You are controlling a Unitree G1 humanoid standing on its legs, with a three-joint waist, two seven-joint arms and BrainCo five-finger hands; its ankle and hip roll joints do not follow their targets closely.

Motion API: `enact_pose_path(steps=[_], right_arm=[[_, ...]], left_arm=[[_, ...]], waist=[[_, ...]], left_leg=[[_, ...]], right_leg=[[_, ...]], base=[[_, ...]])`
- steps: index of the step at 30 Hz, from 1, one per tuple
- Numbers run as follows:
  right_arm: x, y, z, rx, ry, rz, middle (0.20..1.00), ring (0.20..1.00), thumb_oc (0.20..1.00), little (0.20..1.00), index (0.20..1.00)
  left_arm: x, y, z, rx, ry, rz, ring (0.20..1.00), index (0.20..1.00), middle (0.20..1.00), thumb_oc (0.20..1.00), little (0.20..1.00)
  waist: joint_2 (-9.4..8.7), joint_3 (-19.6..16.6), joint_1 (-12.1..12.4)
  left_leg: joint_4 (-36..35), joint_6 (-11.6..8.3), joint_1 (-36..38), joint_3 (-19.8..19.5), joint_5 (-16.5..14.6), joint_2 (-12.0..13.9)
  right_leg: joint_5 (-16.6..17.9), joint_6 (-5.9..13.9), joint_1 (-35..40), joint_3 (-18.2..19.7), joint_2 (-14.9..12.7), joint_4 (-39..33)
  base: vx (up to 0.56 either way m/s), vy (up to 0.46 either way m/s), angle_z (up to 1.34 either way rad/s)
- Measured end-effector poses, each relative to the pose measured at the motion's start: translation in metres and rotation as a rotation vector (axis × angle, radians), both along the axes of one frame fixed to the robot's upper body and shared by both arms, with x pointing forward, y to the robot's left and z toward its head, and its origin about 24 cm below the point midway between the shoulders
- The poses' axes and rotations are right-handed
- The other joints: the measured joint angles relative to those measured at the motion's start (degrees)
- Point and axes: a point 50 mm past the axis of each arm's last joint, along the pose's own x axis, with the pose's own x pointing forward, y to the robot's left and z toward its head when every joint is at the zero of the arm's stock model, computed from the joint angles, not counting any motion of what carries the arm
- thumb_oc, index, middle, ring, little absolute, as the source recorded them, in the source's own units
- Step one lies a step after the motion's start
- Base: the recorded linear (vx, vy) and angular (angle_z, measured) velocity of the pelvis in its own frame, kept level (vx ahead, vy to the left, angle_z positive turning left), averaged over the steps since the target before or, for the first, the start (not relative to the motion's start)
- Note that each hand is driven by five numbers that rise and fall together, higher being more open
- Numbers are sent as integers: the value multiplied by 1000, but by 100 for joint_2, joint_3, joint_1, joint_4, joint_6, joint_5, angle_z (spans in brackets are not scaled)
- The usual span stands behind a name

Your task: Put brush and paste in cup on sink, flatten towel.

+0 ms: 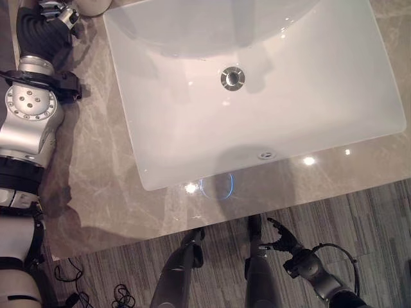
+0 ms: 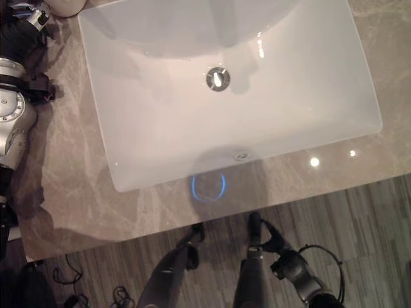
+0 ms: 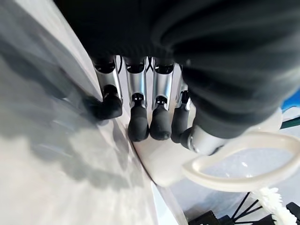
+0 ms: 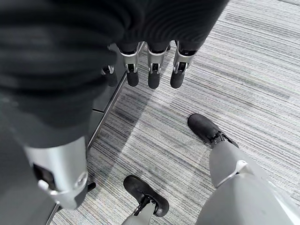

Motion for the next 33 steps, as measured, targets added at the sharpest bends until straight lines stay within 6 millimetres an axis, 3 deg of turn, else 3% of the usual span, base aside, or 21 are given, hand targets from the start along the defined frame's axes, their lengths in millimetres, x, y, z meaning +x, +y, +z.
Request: enact_pose_path(steps=[2, 3, 4, 5, 7, 8, 9, 11, 19, 22, 23, 24, 26, 29, 33], right_arm=[[-1, 3, -2, 6, 5, 6, 1000, 1000, 1000, 1000, 1000], [-1, 5, -2, 11, 5, 10, 1000, 1000, 1000, 1000, 1000], [-2, 6, -3, 11, 11, 15, 1000, 1000, 1000, 1000, 1000], [-2, 5, -4, 8, 13, 12, 1000, 1000, 1000, 1000, 1000], [-4, 9, -6, 14, 23, 21, 1000, 1000, 1000, 1000, 1000], [-5, 10, -7, 17, 24, 23, 1000, 1000, 1000, 1000, 1000], [-5, 9, -7, 16, 24, 20, 1000, 1000, 1000, 1000, 1000], [-2, 6, -4, 8, 10, 11, 1000, 1000, 1000, 1000, 1000], [-6, 8, -7, 22, 21, 2, 1000, 1000, 1000, 1000, 1000], [-8, 9, -9, 23, 30, 5, 1000, 1000, 1000, 1000, 1000], [-8, 9, -9, 25, 30, 5, 1000, 1000, 1000, 1000, 1000], [-8, 10, -9, 27, 31, 7, 1000, 1000, 1000, 1000, 1000], [-8, 11, -9, 33, 24, 8, 1000, 1000, 1000, 1000, 1000], [-8, 10, -8, 36, 23, 2, 1000, 1000, 1000, 1000, 1000], [-8, 9, -9, 34, 26, 0, 1000, 1000, 1000, 1000, 1000]], left_arm=[[2, -1, 1, 3, 2, 7, 200, 200, 200, 200, 200], [4, -1, 3, 2, 3, 15, 200, 200, 200, 200, 200], [5, 0, 0, 4, 15, 20, 200, 200, 200, 200, 200], [6, -1, -2, 5, 22, 19, 200, 200, 200, 200, 200], [12, -7, -1, 14, 30, 19, 200, 200, 200, 200, 200], [14, -7, 0, 19, 37, 25, 200, 200, 200, 200, 200], [15, -5, -1, 12, 43, 38, 200, 200, 200, 200, 200], [16, -3, 3, -4, 31, 46, 200, 200, 200, 200, 200], [23, -9, 17, -17, 31, 58, 200, 200, 200, 200, 200], [25, -16, 19, -27, 25, 37, 200, 200, 200, 200, 200], [25, -17, 19, -26, 25, 36, 200, 200, 200, 200, 200], [27, -17, 18, -26, 33, 40, 200, 200, 200, 200, 200], [28, -14, 17, -30, 39, 54, 200, 200, 200, 200, 200], [28, -9, 15, -41, 40, 75, 200, 200, 200, 200, 200], [31, -5, 13, -39, 56, 116, 200, 200, 200, 200, 200]], waist=[[-51, -93, -7], [-96, -121, -22], [-120, -178, -59], [-52, -226, -45], [-32, -241, 34], [-84, -273, 32], [-135, -305, 8], [-132, -306, -8], [-126, -309, -162], [-122, -310, -157], [-120, -310, -153], [-99, -321, -147], [-115, -333, -155], [-126, -343, -148], [-125, -344, -177]], left_leg=[[26, 24, -71, 68, 6, -13], [37, 30, -85, 92, -11, -53], [20, 55, -88, 116, 29, -70], [24, 90, -136, 117, 31, 20], [95, 78, -161, 38, 44, 203], [107, 51, -156, 34, 39, 185], [123, 11, -161, -5, 45, 113], [21, -19, -160, 40, 68, 120], [-8, 0, -154, 182, 26, 125], [-55, 5, -156, 223, 27, 88], [-73, 14, -153, 237, 30, 107], [-80, 54, -143, 239, 56, 148], [-16, 89, -150, 204, 78, 150], [-22, 69, -156, 163, 93, 58], [-29, 32, -154, 172, 82, 78]], right_leg=[[2, 1, -91, 0, -29, 0], [-150, -45, -113, -16, -72, -47], [-543, 114, -105, -4, -128, -32], [-661, 103, -137, -20, -55, 59], [-1047, 136, -228, -43, 148, 1049], [-1096, 127, -193, -40, 146, 1018], [-989, 264, -73, -8, 149, 719], [-598, 228, 161, 1, 147, 101], [-197, -85, 97, 0, 125, 6], [-200, -100, 80, -16, 58, 12], [-300, -115, 63, -17, 57, 96], [-627, -60, 22, -19, 86, 434], [-813, 58, 33, -18, 94, 608], [-599, 228, 275, -8, 77, 74], [-462, 131, 269, -2, 92, 23]], base=[[-7, 4, -10], [63, 9, -2], [0, 0, 0], [62, 8, -9], [-15, 4, -8], [-11, 2, 9], [0, 0, 0], [-7, 10, -8], [1, 1, -11], [3, 0, -1], [0, 0, 0], [0, 0, 0], [4, 2, 7], [0, 6, 6], [-1, -1, -6]])
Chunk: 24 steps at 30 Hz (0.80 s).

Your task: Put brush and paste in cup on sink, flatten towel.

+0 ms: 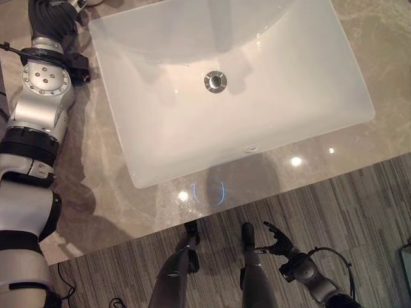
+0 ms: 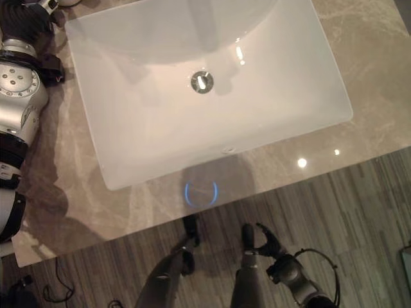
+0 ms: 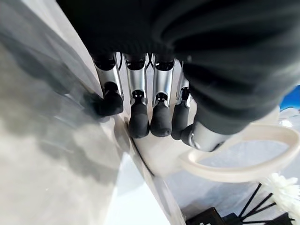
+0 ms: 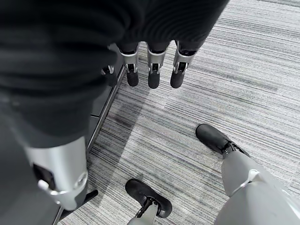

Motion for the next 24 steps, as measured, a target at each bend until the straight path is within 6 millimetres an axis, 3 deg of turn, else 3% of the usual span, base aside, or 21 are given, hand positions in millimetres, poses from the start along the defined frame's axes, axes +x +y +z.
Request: enact_pose_path(steps=[5, 6, 8, 10, 11, 15, 18, 19, 20, 21, 24], right_arm=[[-5, 0, -5, -9, 25, 4, 1000, 1000, 1000, 1000, 1000], [-7, 2, -7, -10, 36, 13, 1000, 1000, 1000, 1000, 1000], [-9, 6, -9, -1, 46, 24, 1000, 1000, 1000, 1000, 1000], [-8, 9, -9, 6, 43, 25, 1000, 1000, 1000, 1000, 1000], [-9, 9, -10, 3, 46, 25, 1000, 1000, 1000, 1000, 1000], [-10, 6, -11, -14, 58, 24, 1000, 1000, 1000, 1000, 1000], [-11, 4, -11, -27, 66, 24, 1000, 1000, 1000, 1000, 1000], [-11, 4, -12, -28, 68, 26, 1000, 1000, 1000, 1000, 1000], [-15, 4, -14, -33, 81, 29, 1000, 1000, 1000, 1000, 1000], [-16, 4, -14, -31, 85, 32, 1000, 1000, 1000, 1000, 1000], [-25, 1, -18, -18, 109, -4, 1000, 1000, 1000, 1000, 1000]], left_arm=[[7, -5, -3, -30, 16, 19, 200, 200, 200, 200, 200], [10, -9, -7, -47, 24, 20, 200, 200, 200, 200, 200], [12, -10, -16, -53, 42, 29, 200, 200, 200, 200, 200], [12, -6, -22, -77, 47, 45, 200, 200, 200, 200, 200], [12, -5, -29, -97, 56, 51, 200, 200, 200, 200, 200], [14, -3, -70, -193, 125, 59, 200, 200, 200, 200, 200], [7, -5, -116, -160, 220, 51, 200, 200, 200, 200, 200], [5, -5, -122, -169, 228, 48, 200, 200, 200, 200, 200], [-4, -8, -143, -206, 245, 26, 200, 200, 200, 200, 200], [-9, -9, -150, -222, 245, 17, 200, 200, 200, 200, 200], [-54, -18, -189, -310, 228, -70, 200, 200, 200, 200, 200]], waist=[[36, -65, -103], [59, -78, -96], [13, -111, -89], [-21, -154, -76], [-22, -154, -88], [3, -183, -77], [-20, -284, -41], [-28, -296, -20], [-53, -346, 57], [-56, -366, 63], [-93, -399, 65]], left_leg=[[-21, 4, 3, 15, -6, 1], [-20, 5, 25, 16, -6, 43], [26, 10, 88, 11, -4, 70], [28, 72, 118, 14, 61, 54], [17, 64, 203, 4, 68, 8], [-181, -35, 717, -22, 76, -5], [-292, -91, 1220, -51, 25, -21], [-337, -94, 1314, -56, 28, -24], [-442, -108, 1525, -65, 41, -36], [-475, -113, 1592, -79, 47, -41], [-582, -131, 1927, -222, 64, -53]], right_leg=[[121, -146, -7, -19, -38, 11], [-187, -191, -18, -16, -16, 309], [-638, -73, 2, -9, -13, 815], [-593, 0, 82, -18, -5, 677], [-503, 144, 322, -16, -30, 355], [-425, 124, 889, -170, -9, 57], [-449, 81, 1360, -210, -14, 27], [-449, 81, 1426, -210, -13, 25], [-452, 77, 1591, -228, -10, 26], [-455, 74, 1650, -257, -6, 30], [-471, 61, 2013, -440, 20, 27]], base=[[4, -15, -4], [0, 0, 0], [-65, -34, 2], [-28, -28, 4], [27, -34, 6], [27, -38, 1], [11, -7, 1], [7, -39, 0], [16, -34, 2], [7, -42, 7], [23, -43, 19]])
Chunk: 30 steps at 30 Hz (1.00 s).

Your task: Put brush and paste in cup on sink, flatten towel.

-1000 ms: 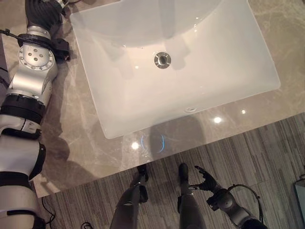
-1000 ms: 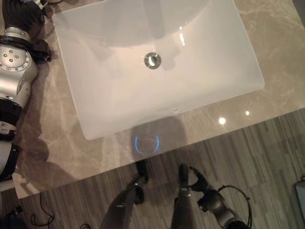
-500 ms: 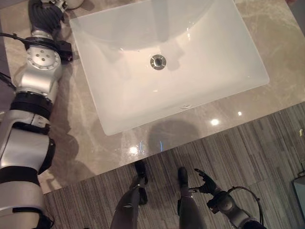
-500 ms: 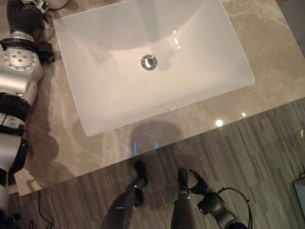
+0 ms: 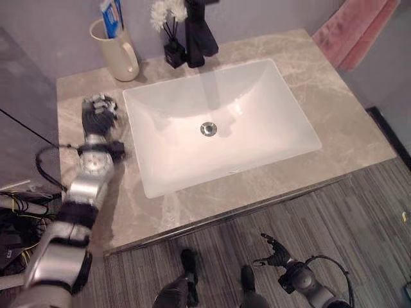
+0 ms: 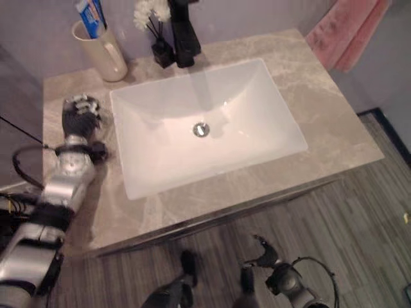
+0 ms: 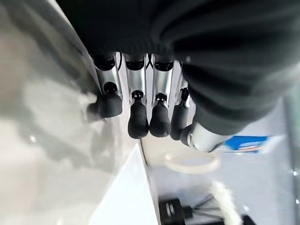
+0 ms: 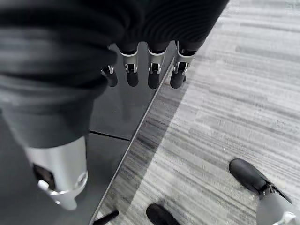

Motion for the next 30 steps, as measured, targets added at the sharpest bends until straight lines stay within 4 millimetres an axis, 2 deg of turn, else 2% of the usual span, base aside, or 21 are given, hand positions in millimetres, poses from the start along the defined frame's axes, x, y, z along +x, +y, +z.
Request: enact_pose_path(steps=[1, 2, 4, 5, 6, 7, 10, 11, 14, 16, 19, 21, 25, 29, 30], right_arm=[[-5, -2, -2, 8, 7, -28, 1000, 1000, 1000, 1000, 1000], [-10, -6, -4, 7, 20, -49, 1000, 1000, 1000, 1000, 1000], [-17, -9, -7, 20, 34, -91, 1000, 1000, 1000, 1000, 1000], [-20, -9, -8, 30, 44, -105, 1000, 1000, 1000, 1000, 1000], [-20, -9, -8, 30, 44, -105, 1000, 1000, 1000, 1000, 1000], [-28, -11, -11, 31, 64, -120, 1000, 1000, 1000, 1000, 1000], [-34, -16, -12, 45, 60, -169, 1000, 1000, 1000, 1000, 1000], [-39, -22, -12, 42, 64, -196, 1000, 1000, 1000, 1000, 1000], [-45, -20, -15, 67, 69, -232, 1000, 1000, 1000, 1000, 1000], [-43, -17, -14, 80, 56, -227, 1000, 1000, 1000, 1000, 1000], [-40, -17, -13, 81, 48, -224, 1000, 1000, 1000, 1000, 1000], [-39, -16, -13, 85, 42, -219, 1000, 1000, 1000, 1000, 1000], [-35, -15, -5, 101, -9, -210, 1000, 1000, 1000, 1000, 1000], [-31, -16, 7, 144, -89, -245, 1000, 1000, 1000, 1000, 1000], [-29, -18, 11, 154, -109, -254, 1000, 1000, 1000, 1000, 1000]], left_arm=[[-20, 1, -7, -14, -27, -3, 200, 200, 200, 200, 200], [-28, 1, -11, -4, -22, -7, 200, 200, 200, 200, 200], [-46, 6, -9, -18, -65, -1, 200, 200, 200, 200, 200], [-62, 15, -6, -9, -91, 25, 398, 398, 398, 398, 398], [-63, 15, -7, -10, -91, 26, 655, 655, 655, 655, 655], [-80, 16, 2, 5, -158, 6, 1000, 1000, 1000, 1000, 1000], [-94, 16, 5, 110, -130, -135, 1000, 1000, 1000, 1000, 1000], [-100, 10, 2, 18, -144, -242, 1000, 1000, 1000, 1000, 1000], [-102, -7, -15, -207, -208, -302, 1000, 1000, 1000, 1000, 1000], [-102, -7, -11, -177, -209, -335, 1000, 1000, 1000, 1000, 1000], [-105, 2, -4, -127, -216, -341, 1000, 1000, 1000, 1000, 1000], [-107, -1, -1, -127, -251, -372, 1000, 1000, 1000, 1000, 1000], [-105, -16, -7, -158, -227, -468, 1000, 1000, 1000, 1000, 1000], [-99, -41, -14, -187, -190, -592, 1000, 1000, 1000, 1000, 1000], [-98, -47, -17, -196, -177, -621, 1000, 1000, 1000, 1000, 1000]], waist=[[-31, -12, -11], [-38, -18, 105], [-89, -48, 156], [-109, -66, 206], [-109, -66, 207], [-106, -73, 299], [-86, -85, 330], [-56, -109, 331], [-36, -157, 353], [-60, -176, 285], [18, -172, 407], [66, -168, 456], [86, -173, 366], [78, -138, 259], [83, -134, 123]], left_leg=[[-26, -1, 129, -13, 0, -8], [-40, -17, 226, -66, -11, -17], [-156, -73, 394, -86, -1, -41], [-308, -147, 544, -92, 44, -58], [-310, -148, 549, -91, 45, -58], [-426, -211, 683, -98, 91, -60], [-601, -292, 839, -97, 148, -80], [-639, -295, 916, -84, 150, -99], [-688, -254, 1158, 69, 121, -105], [-703, -242, 1178, 118, 112, -79], [-684, -267, 1409, 470, 128, 116], [-683, -347, 1632, 692, 79, 287], [-681, -465, 1782, 767, 90, 406], [-678, -510, 1906, 811, 157, 549], [-676, -531, 1922, 827, 165, 605]], right_leg=[[-1, -1, 123, -55, 0, -39], [-25, -2, 267, -57, -1, -41], [-90, -10, 375, -56, -11, -40], [-120, -17, 450, -56, -20, -39], [-120, -17, 453, -56, -20, -39], [-130, -16, 537, -51, -4, -39], [-137, -28, 562, -35, -4, -38], [-137, -28, 592, -30, -19, -35], [-141, -35, 718, -14, -42, -39], [-158, -59, 693, -18, -22, -39], [-36, -165, 692, -469, 108, 44], [22, -256, 686, -1174, 178, 163], [-75, -289, 793, -1124, 322, 101], [51, -399, 958, -977, 520, -99], [35, -431, 958, -943, 566, -101]], base=[[26, -22, 20], [42, -18, 13], [28, -15, 8], [0, 0, 0], [0, 0, 0], [0, 0, 0], [-17, 18, -13], [-26, -9, -25], [-13, -18, -31], [-47, -23, -34], [-61, -63, -66], [-41, -79, -54], [-38, -138, -19], [-56, -131, -12], [-101, -170, -32]])
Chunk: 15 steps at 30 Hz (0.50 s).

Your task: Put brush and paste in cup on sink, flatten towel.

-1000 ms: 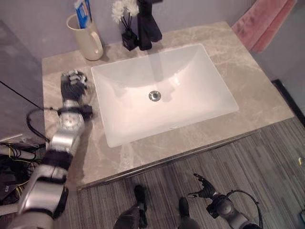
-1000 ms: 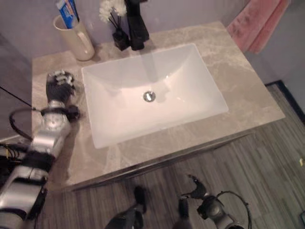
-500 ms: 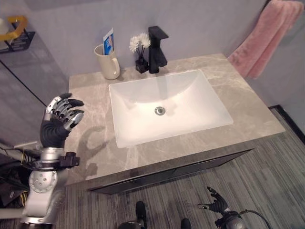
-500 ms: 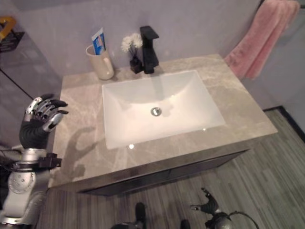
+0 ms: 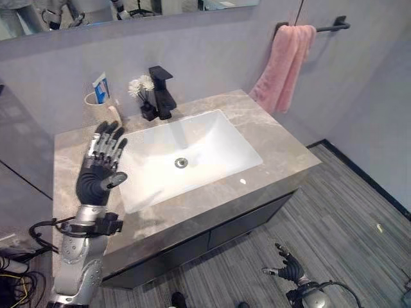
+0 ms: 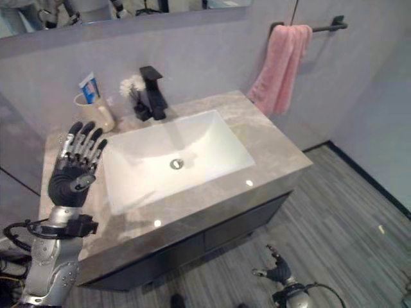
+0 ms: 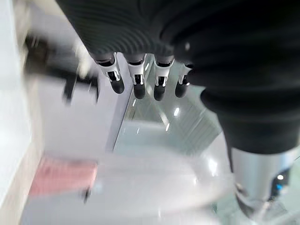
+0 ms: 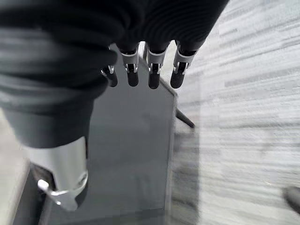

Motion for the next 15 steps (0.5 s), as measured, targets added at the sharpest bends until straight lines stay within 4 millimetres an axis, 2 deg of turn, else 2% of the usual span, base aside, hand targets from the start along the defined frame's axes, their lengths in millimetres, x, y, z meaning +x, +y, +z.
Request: enact_pose_path(steps=[1, 2, 4, 5, 6, 7, 8, 9, 10, 11, 12, 13, 15], right_arm=[[7, -5, 16, -12, -75, 8, 1000, 1000, 1000, 1000, 1000], [10, -9, 21, -25, -101, 6, 1000, 1000, 1000, 1000, 1000], [22, -8, 31, -29, -171, -2, 1000, 1000, 1000, 1000, 1000], [30, -11, 37, -41, -212, -10, 1000, 1000, 1000, 1000, 1000], [40, -16, 46, -67, -255, -14, 1000, 1000, 1000, 1000, 1000], [41, -24, 49, -89, -262, -25, 1000, 1000, 1000, 1000, 1000], [44, -29, 53, -115, -276, -17, 1000, 1000, 1000, 1000, 1000], [57, -23, 55, -120, -289, 11, 1000, 1000, 1000, 1000, 1000], [67, -14, 61, -109, -324, 43, 1000, 1000, 1000, 1000, 1000], [61, -10, 55, -92, -305, 32, 1000, 1000, 1000, 1000, 1000], [59, -8, 52, -91, -291, 42, 1000, 1000, 1000, 1000, 1000], [54, -6, 46, -93, -269, 47, 1000, 1000, 1000, 1000, 1000], [48, -5, 42, -89, -250, 43, 1000, 1000, 1000, 1000, 1000]], left_arm=[[3, -9, -5, -16, 22, -35, 1000, 1000, 1000, 1000, 1000], [6, -13, -6, -27, 28, -46, 1000, 1000, 1000, 1000, 1000], [10, -18, -15, -28, 70, -59, 1000, 1000, 1000, 1000, 1000], [11, -22, -24, -25, 109, -78, 1000, 1000, 1000, 1000, 1000], [10, -27, -29, -31, 134, -95, 1000, 1000, 1000, 1000, 1000], [10, -30, -30, -34, 139, -110, 1000, 1000, 1000, 1000, 1000], [8, -31, -31, -60, 136, -104, 1000, 1000, 1000, 1000, 1000], [7, -28, -37, -67, 167, -88, 1000, 1000, 1000, 1000, 1000], [8, -25, -44, -69, 206, -89, 1000, 1000, 1000, 1000, 1000], [18, -31, -54, -48, 265, -114, 1000, 1000, 1000, 1000, 1000], [20, -31, -54, -45, 265, -116, 1000, 1000, 1000, 1000, 1000], [23, -33, -56, -30, 278, -128, 1000, 1000, 1000, 1000, 1000], [22, -32, -59, -26, 298, -129, 1000, 1000, 1000, 1000, 1000]], waist=[[55, 36, -75], [28, 60, -155], [-123, 170, -101], [-146, 225, -138], [-80, 252, -109], [42, 257, -278], [185, 254, -319], [114, 305, -23], [128, 318, -47], [8, 338, -307], [-66, 365, -383], [-97, 383, -432], [-12, 390, -439]], left_leg=[[17, -28, 63, 10, 13, 36], [163, -55, 49, -97, 11, 64], [721, -54, -71, -1084, -1, 86], [1015, 0, -114, -1581, -103, 41], [1148, -82, -249, -2206, -473, -50], [995, -60, -220, -2551, -517, -161], [912, 71, -223, -3110, -791, -481], [998, 467, -22, -4223, -1007, -1201], [1139, 624, -7, -4348, -993, -1404], [1113, 616, 96, -3836, -990, -1405], [1288, 686, 47, -3664, -1056, -1467], [1362, 698, -58, -3374, -1071, -1470], [1253, 729, -55, -3116, -1056, -1367]], right_leg=[[-20, -43, -2, 133, 65, 0], [-24, -126, -41, 268, 91, 10], [-10, -257, -106, 713, 35, 15], [82, -303, -124, 1041, 27, 56], [150, -277, -240, 1298, -5, 66], [216, -187, -324, 1492, 106, 62], [251, -131, -429, 1817, 169, 67], [370, -36, -800, 2755, 209, 225], [470, 67, -889, 3155, 265, 251], [570, 142, -868, 3058, 242, 211], [612, 96, -878, 3019, 222, 194], [683, 141, -1001, 3153, 234, 261], [446, 309, -1101, 3099, 401, 496]], base=[[-106, -147, -40], [-102, -122, -73], [-37, -34, -105], [2, -29, -149], [25, -12, -140], [12, 8, -135], [-2, 105, -230], [-13, 99, -294], [-36, 221, -313], [-40, 190, -181], [-56, 235, -127], [-20, 94, -109], [-96, 113, -95]])
